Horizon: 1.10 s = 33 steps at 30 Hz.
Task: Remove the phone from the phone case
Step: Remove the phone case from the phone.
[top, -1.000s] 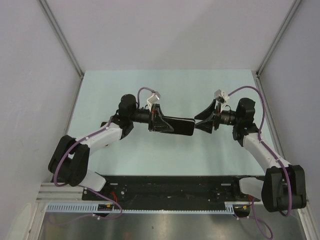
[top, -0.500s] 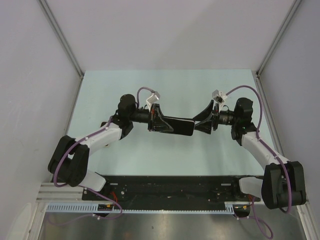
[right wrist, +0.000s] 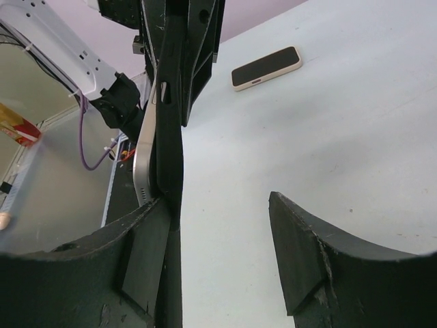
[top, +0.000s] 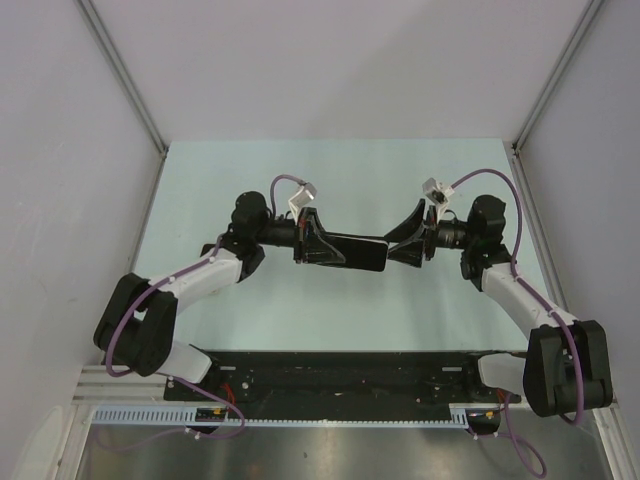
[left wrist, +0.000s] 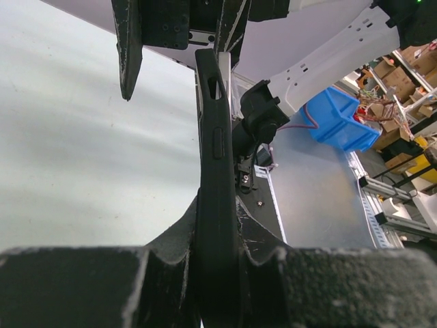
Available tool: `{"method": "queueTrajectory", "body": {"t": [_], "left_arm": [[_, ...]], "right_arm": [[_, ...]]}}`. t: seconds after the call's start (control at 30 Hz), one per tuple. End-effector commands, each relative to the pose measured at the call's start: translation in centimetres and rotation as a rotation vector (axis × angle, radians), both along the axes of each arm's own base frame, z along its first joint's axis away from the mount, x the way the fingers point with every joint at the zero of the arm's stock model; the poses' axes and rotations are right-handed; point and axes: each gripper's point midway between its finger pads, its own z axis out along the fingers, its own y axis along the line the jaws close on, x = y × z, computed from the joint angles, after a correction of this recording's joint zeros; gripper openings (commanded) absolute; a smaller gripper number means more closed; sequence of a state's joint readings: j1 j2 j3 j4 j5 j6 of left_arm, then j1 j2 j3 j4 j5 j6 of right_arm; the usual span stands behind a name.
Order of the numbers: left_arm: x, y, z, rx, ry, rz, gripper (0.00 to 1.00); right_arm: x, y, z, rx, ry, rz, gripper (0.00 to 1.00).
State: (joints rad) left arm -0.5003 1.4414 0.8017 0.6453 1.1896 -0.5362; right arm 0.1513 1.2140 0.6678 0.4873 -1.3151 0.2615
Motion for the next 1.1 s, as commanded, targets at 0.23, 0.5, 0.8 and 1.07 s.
{"method": "queueTrajectory", "body": {"t": [0.23,0.5,0.8,1.07], "left_arm": [[2.5,-0.4,3.2,-0.119,-0.072,0.131,0.0],[2.5,-1.1,2.0,-0.102,-0.031,0.119,0.0],[2.6,-1.6,1.4,-0.095,-0.01,0.121,0.01],[3.1,-1.7,1.1,-0.092,0.0,0.141,0.1]], "right_arm": [[-1.6,1.7,0.2,0.014,0.012,0.112,0.61],[-1.2,2.1,0.5,0.022,0.017,0.096,0.58],[-1.9,2.5,0.2,0.017,0.018,0.133,0.5],[-2.5,2.7,0.0,0.013,0.012,0.164,0.26]]}}
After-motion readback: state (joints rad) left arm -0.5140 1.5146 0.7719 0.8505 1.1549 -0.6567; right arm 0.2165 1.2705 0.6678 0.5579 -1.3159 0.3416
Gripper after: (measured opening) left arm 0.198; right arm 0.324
